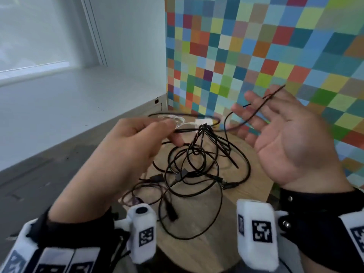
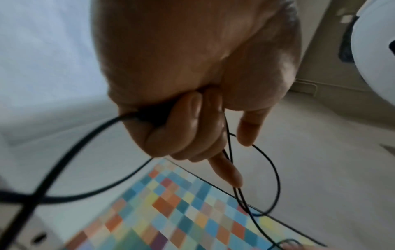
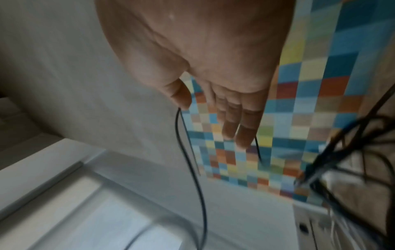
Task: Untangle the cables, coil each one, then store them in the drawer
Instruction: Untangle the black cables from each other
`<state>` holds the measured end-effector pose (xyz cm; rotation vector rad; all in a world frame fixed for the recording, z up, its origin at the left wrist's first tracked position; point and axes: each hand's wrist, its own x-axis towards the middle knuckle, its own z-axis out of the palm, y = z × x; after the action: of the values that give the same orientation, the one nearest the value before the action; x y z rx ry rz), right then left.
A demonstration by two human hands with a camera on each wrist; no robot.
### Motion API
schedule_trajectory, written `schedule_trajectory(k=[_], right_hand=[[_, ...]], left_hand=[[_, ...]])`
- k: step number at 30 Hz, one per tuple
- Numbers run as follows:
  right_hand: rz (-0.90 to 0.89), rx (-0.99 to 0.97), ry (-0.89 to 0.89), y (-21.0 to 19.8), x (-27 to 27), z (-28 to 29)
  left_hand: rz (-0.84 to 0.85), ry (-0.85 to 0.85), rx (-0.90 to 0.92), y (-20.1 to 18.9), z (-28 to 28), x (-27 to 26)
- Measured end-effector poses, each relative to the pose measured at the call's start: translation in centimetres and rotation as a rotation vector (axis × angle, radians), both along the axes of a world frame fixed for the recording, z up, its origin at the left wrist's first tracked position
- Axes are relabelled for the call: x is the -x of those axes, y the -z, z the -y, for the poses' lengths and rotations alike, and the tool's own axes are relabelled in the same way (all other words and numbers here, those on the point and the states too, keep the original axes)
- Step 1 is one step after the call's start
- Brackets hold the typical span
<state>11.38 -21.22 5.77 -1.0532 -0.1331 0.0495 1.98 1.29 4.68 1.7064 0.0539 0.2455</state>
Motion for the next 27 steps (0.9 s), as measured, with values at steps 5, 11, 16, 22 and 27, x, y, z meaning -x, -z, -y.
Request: schedule_trajectory(k=[5, 11, 16, 22, 27], right_hand=[[0.189, 0.610, 0.161, 0.6, -1.2, 2.6], [0.563, 0.653, -0.033, -1.4, 2.2, 1.0], [0.556, 0.969, -0.275, 0.6, 3.9, -3.1], [0.512, 0.966, -0.114, 1.1, 2.3, -2.0], [0.436, 1.038, 0.223, 0.8, -0.4, 1.8]], left_hand=[[-0.149, -0.283, -0.546, -0.9, -1.7, 0.2], [-0.129, -0.306, -0.831, -1.0, -0.3, 0.5], [0.076, -0.109, -0.689, -1.5, 1.6, 1.2], [0.316, -0.246, -0.193, -1.5, -1.0, 1.2], [0.292, -0.451, 0.139, -2.1, -5.2, 0.4]])
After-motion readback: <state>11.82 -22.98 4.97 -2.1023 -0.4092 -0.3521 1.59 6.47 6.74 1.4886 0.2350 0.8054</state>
